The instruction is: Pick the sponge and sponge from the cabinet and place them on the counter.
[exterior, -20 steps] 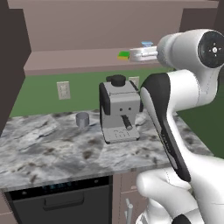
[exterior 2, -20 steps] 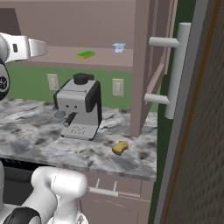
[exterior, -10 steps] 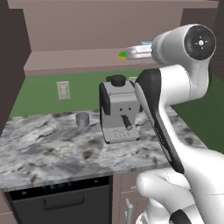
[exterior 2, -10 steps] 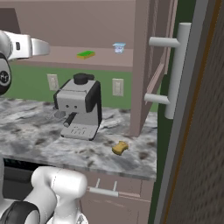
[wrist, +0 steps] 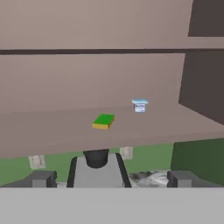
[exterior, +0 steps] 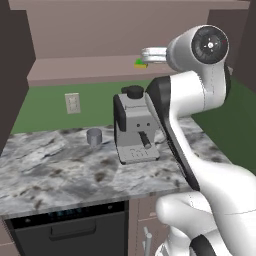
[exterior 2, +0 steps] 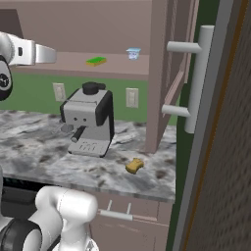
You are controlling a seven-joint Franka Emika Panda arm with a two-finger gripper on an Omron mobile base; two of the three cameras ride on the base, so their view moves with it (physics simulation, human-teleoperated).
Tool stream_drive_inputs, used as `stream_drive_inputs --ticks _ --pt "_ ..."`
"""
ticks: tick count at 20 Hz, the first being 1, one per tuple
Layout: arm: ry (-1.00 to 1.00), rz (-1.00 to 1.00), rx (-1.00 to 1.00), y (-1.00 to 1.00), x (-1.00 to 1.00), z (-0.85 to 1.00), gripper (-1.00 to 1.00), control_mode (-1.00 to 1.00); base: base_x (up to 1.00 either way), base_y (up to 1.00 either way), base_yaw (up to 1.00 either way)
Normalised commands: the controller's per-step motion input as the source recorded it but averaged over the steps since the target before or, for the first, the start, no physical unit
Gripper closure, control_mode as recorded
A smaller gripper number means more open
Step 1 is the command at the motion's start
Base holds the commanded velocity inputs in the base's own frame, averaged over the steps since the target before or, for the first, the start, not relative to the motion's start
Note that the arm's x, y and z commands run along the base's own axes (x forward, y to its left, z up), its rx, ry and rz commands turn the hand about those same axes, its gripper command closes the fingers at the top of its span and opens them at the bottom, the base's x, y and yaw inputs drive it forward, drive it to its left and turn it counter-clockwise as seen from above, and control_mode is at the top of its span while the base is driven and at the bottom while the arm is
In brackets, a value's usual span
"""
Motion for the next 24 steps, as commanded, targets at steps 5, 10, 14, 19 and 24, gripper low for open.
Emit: stream_drive_inputs --ticks 5,10,14,19,24 --pt "0.0 -0.09 0.09 0.0 0.09 0.0 -1.0 -1.0 0.0 0.0 0.0" --pt "0.03 -0.08 0.08 0.0 0.12 0.0 -1.0 -1.0 0.0 0.0 0.0" --pt "0.03 -0.05 0.09 0.0 0.15 0.0 -1.0 -1.0 0.0 0.0 0.0" --pt "0.1 -0.01 0.05 0.0 0.17 0.0 -1.0 -1.0 0.0 0.0 0.0" --pt "0.08 0.0 0.0 0.0 0.22 0.0 -1.0 -1.0 0.0 0.0 0.0"
